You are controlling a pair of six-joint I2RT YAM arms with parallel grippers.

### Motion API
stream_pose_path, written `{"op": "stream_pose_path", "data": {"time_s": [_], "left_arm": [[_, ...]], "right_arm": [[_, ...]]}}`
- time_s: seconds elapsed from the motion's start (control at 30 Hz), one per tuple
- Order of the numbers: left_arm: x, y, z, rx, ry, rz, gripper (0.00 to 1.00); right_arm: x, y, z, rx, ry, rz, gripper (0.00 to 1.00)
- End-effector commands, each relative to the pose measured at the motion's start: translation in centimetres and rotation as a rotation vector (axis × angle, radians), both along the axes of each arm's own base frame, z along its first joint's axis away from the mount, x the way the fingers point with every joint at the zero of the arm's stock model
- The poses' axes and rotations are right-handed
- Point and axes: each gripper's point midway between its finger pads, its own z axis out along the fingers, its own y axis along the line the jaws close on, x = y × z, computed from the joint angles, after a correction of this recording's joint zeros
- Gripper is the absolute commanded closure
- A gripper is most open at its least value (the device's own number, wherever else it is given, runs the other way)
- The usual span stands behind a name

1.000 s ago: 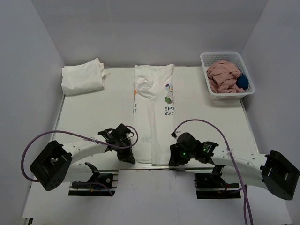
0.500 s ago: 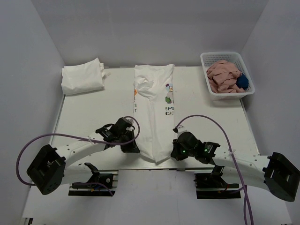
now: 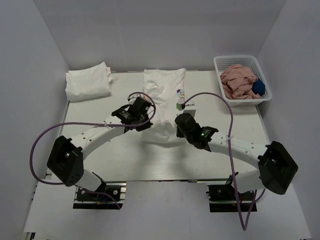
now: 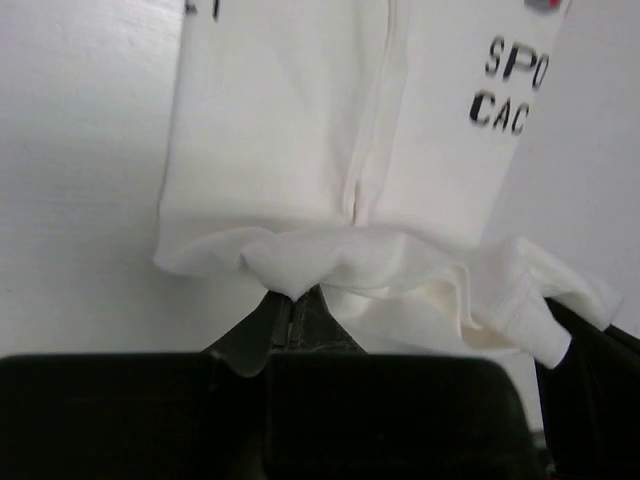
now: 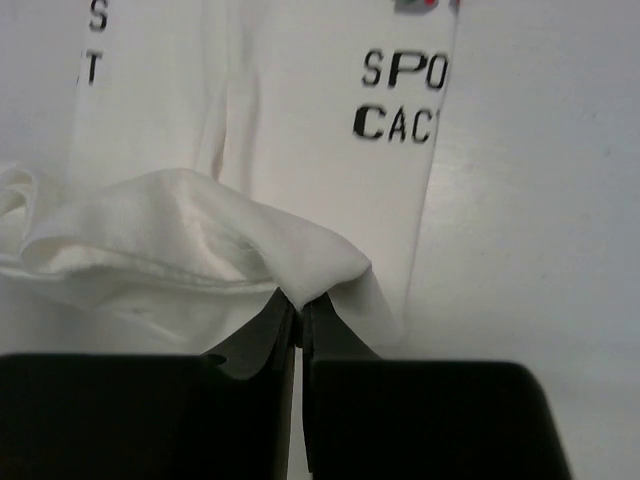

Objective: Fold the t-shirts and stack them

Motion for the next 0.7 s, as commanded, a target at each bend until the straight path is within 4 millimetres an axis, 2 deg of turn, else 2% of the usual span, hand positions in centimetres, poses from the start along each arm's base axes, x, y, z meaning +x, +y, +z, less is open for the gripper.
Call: {"op": "stream_pose_path", "data": {"time_s": [0.0, 0.03, 0.07, 0.1, 0.13, 0.17, 0.2, 0.23, 0.37, 0.4, 0.43, 0.47, 0.5, 0.6, 0.63, 0.67], "left_arm": [[3.5, 2.4, 1.9, 0.101, -0.078, 0.126, 1.00], [4.6, 2.4, 2.0, 0.110, -0.079, 0.145, 1.00], [5.2, 2.4, 2.1, 0.116, -0.081, 0.146, 1.00], [5.9, 2.7, 2.1, 0.128, -0.084, 0.144, 1.00], [6.9, 2.0, 3.1, 0.113, -0.112, 0.139, 1.00], [7.7, 2.1, 2.5, 0.125, -0.107, 0.143, 1.00], [8.4, 2.2, 2.5, 0.128, -0.105, 0.140, 1.00], [9.3, 2.0, 3.2, 0.117, -0.119, 0.150, 1.00], [10.6, 2.1, 1.7, 0.145, -0.082, 0.138, 1.00], [11.2, 2.4, 1.2, 0.146, -0.081, 0.150, 1.00], [11.6, 2.7, 1.4, 0.144, -0.092, 0.155, 1.00], [12.1, 2.5, 1.2, 0.144, -0.104, 0.147, 1.00], [12.8, 2.7, 1.4, 0.135, -0.128, 0.152, 1.00], [14.4, 2.1, 1.0, 0.133, -0.150, 0.135, 1.00], [14.9, 2.5, 0.7, 0.148, -0.156, 0.126, 1.00], [15.6, 2.7, 0.6, 0.145, -0.161, 0.136, 1.00]], "right_arm": [[4.7, -1.2, 2.3, -0.035, -0.096, -0.137, 1.00], [5.2, -1.4, 2.4, -0.055, -0.101, -0.128, 1.00], [6.1, -0.8, 3.6, -0.029, -0.125, -0.129, 1.00], [6.9, -1.0, 3.2, -0.042, -0.114, -0.123, 1.00], [7.7, -0.7, 3.9, -0.032, -0.134, -0.116, 1.00], [8.2, -0.4, 4.5, -0.023, -0.148, -0.100, 1.00], [9.1, -0.7, 4.1, -0.024, -0.140, -0.112, 1.00], [9.6, -0.4, 4.5, -0.018, -0.147, -0.106, 1.00], [11.3, 0.7, 4.1, -0.009, -0.128, -0.040, 1.00], [11.4, 0.9, 3.4, -0.013, -0.109, -0.022, 1.00], [11.8, 0.7, 2.7, -0.023, -0.094, -0.026, 1.00], [12.5, 1.2, 3.2, -0.002, -0.120, -0.026, 1.00], [13.0, 1.3, 2.4, -0.010, -0.109, -0.029, 1.00], [14.5, 1.2, 2.5, 0.001, -0.115, -0.047, 1.00], [15.3, 1.2, 1.7, -0.008, -0.103, -0.056, 1.00], [15.7, 1.3, 1.8, -0.003, -0.105, -0.061, 1.00]]}}
